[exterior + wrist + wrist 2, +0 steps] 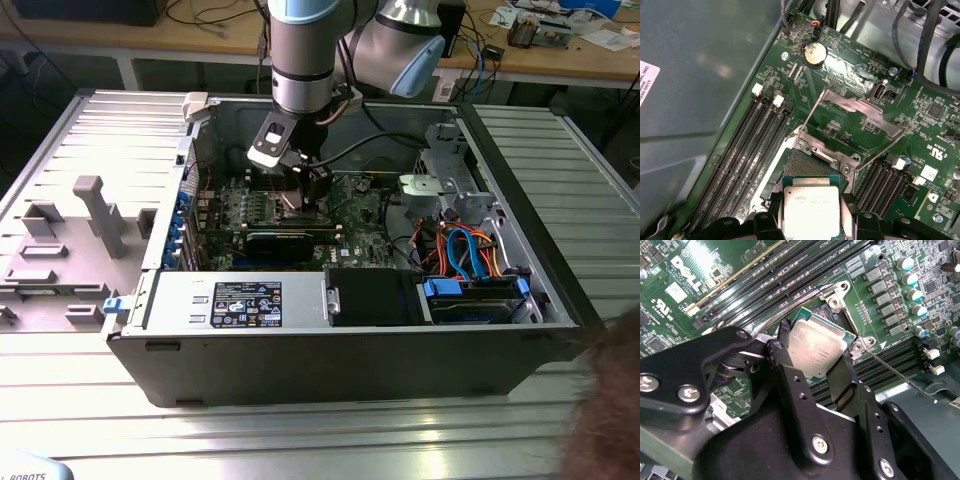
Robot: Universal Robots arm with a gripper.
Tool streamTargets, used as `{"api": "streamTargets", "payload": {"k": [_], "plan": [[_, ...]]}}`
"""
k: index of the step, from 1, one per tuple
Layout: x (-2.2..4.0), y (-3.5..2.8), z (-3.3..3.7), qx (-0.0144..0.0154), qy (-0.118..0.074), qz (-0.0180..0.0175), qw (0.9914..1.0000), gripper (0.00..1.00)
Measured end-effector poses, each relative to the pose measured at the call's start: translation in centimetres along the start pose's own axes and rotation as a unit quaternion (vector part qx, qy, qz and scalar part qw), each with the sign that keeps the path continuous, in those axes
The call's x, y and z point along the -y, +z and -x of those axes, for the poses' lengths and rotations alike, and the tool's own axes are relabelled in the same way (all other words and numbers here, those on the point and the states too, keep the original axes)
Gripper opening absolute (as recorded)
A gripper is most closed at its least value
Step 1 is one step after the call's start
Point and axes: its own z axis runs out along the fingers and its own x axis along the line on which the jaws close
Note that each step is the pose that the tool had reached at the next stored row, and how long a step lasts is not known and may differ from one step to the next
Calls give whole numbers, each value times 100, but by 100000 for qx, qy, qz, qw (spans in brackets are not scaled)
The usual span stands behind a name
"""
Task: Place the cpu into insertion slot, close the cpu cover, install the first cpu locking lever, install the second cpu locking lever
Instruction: 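Place the cpu into insertion slot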
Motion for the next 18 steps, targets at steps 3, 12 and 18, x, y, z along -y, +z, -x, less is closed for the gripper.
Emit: {"api": "streamTargets", "payload": {"k": [3,12,18], "plan": [[0,5,0,5,345,-1,99999,54],[0,26,0,137,2017,-66,99980,54],[0,37,0,147,3151,-71,99950,54]]}}
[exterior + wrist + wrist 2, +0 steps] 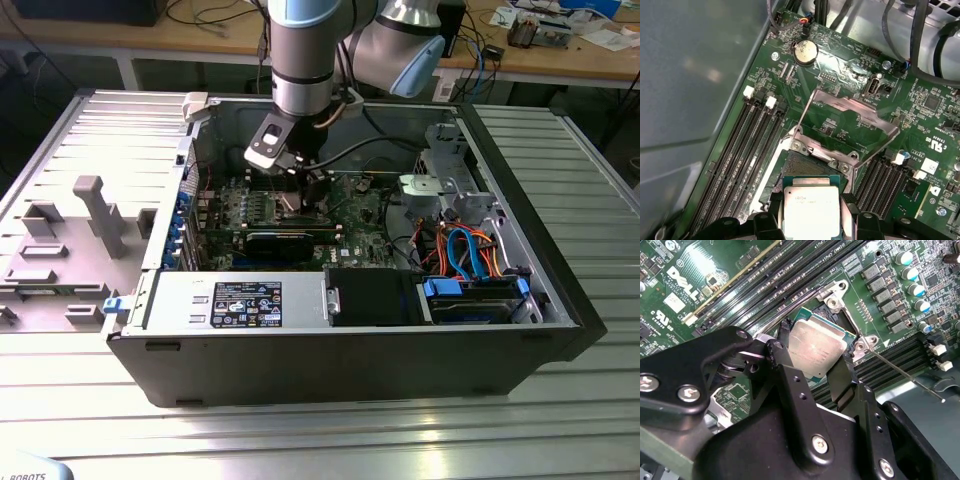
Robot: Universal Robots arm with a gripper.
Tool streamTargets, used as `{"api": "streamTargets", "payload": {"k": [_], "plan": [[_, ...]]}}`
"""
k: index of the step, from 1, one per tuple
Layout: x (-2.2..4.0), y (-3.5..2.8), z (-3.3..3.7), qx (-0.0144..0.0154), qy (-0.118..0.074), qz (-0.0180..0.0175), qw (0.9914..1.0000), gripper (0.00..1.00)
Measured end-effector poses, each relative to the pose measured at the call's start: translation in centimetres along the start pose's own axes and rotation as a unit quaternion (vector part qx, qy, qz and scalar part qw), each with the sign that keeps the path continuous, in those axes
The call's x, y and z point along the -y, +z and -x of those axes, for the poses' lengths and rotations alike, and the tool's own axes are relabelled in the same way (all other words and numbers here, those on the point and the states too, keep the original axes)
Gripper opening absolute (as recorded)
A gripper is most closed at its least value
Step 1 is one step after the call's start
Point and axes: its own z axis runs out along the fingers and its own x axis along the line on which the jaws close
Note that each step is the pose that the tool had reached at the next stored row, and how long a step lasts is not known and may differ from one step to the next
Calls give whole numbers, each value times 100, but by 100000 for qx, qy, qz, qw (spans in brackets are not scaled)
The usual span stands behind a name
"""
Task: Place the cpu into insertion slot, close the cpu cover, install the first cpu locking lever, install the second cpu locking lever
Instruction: 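Place the cpu into insertion slot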
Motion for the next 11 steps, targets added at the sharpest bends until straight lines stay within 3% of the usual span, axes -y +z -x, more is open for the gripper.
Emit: {"api": "streamTargets", "payload": {"k": [11], "plan": [[0,15,0,29,1259,-13,99992,54]]}}
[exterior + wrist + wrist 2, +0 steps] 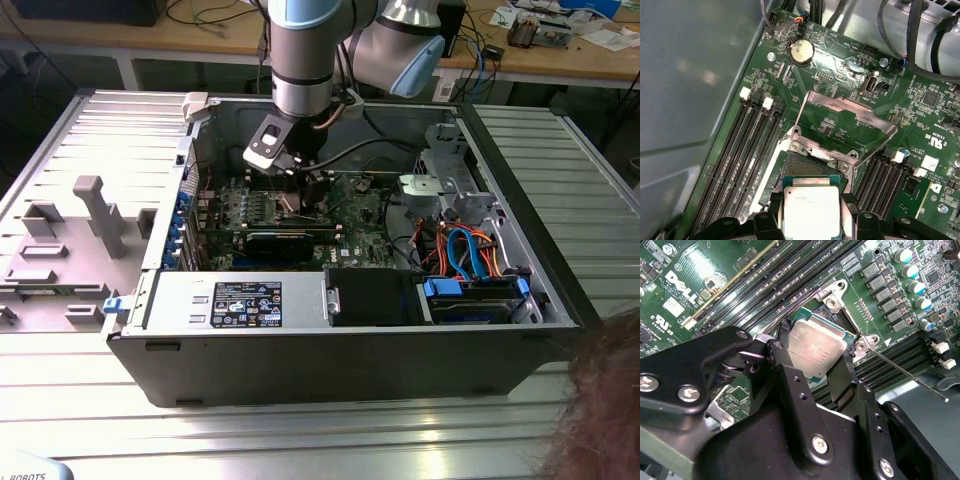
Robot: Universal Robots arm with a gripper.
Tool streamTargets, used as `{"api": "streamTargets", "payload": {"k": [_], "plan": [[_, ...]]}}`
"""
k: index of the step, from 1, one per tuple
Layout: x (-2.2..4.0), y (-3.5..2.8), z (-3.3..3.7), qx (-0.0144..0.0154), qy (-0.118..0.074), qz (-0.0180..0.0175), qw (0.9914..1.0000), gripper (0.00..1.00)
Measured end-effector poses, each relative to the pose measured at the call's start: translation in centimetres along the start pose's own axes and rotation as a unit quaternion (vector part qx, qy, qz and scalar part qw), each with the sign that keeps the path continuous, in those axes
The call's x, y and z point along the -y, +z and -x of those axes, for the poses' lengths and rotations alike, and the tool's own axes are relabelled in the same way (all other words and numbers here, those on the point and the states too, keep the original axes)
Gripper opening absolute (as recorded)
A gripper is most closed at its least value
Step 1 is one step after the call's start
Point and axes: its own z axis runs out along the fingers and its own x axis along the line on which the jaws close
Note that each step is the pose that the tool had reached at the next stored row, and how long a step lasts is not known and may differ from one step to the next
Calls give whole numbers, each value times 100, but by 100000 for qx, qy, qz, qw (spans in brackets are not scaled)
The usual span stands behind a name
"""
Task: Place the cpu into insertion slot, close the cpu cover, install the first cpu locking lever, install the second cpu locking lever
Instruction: 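Place the cpu into insertion slot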
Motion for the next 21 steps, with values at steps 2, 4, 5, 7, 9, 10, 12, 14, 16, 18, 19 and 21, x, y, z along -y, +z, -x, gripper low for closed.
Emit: {"api": "streamTargets", "payload": {"k": [2,4,5,7,9,10,12,14,16,18,19,21], "plan": [[0,2,0,12,161,-5,100000,54],[0,4,0,21,352,-12,99999,54],[0,6,0,27,465,-9,99999,54],[0,8,0,31,632,-15,99998,54],[0,10,0,38,779,-18,99997,54],[0,11,0,41,841,-17,99996,54],[0,14,0,47,1077,-22,99994,54],[0,16,0,52,1228,-24,99992,54],[0,18,0,58,1401,-26,99990,54],[0,20,0,64,1569,-29,99988,54],[0,21,0,67,1639,-31,99987,54],[0,23,0,66,1820,-30,99983,54]]}}
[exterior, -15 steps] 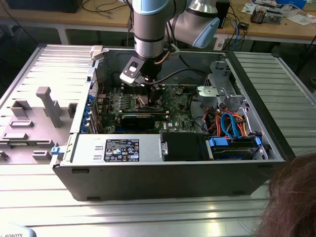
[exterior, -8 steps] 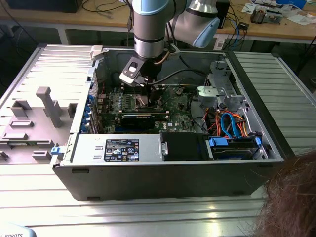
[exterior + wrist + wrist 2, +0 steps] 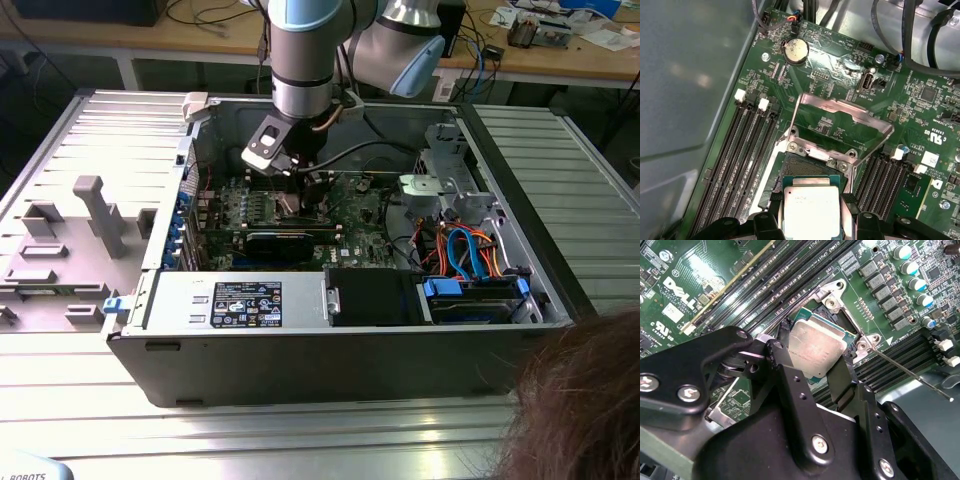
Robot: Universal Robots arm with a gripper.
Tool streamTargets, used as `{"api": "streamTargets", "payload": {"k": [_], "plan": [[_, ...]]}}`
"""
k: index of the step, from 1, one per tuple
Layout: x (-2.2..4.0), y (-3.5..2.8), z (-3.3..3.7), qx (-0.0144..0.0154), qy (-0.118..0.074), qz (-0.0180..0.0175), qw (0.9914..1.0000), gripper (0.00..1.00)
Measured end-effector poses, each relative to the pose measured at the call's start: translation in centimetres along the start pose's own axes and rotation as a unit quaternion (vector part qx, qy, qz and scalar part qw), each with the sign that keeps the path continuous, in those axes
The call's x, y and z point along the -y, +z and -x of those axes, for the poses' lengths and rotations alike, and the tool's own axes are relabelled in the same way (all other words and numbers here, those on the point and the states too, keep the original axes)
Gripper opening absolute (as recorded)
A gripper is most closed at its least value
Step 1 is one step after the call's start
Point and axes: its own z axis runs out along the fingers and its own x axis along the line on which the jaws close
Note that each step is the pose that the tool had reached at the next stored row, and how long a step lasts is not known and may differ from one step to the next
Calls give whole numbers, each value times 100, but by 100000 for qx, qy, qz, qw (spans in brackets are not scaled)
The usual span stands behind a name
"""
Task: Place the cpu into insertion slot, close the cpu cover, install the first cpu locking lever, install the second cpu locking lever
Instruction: 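Place the cpu into insertion slot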
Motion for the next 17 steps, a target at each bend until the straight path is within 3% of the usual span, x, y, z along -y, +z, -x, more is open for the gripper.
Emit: {"api": "streamTargets", "payload": {"k": [17], "plan": [[0,20,0,36,1695,-17,99986,54]]}}
